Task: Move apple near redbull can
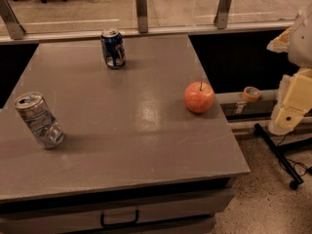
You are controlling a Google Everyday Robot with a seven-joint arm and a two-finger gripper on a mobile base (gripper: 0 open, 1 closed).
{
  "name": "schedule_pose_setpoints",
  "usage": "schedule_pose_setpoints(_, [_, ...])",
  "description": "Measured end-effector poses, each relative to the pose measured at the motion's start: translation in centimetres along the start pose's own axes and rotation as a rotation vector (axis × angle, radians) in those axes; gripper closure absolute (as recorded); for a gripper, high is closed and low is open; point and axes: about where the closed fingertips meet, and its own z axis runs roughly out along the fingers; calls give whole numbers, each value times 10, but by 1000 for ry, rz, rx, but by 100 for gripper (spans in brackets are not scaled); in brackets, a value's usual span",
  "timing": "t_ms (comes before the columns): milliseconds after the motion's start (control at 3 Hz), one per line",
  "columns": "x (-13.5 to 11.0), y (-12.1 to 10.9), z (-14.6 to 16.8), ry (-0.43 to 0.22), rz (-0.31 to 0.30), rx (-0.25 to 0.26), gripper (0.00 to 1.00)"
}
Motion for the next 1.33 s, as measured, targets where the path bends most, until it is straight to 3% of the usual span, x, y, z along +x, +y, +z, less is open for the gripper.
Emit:
schedule_pose_setpoints(333, [0, 0, 0, 0, 0, 0, 0])
schedule_pose_setpoints(667, [-3, -2, 11, -95, 23, -25, 0])
schedule_pose_setpoints(1000, [9, -15, 60, -294, 104, -67, 0])
schedule_pose_setpoints(1333, [11, -27, 103, -543, 155, -60, 0])
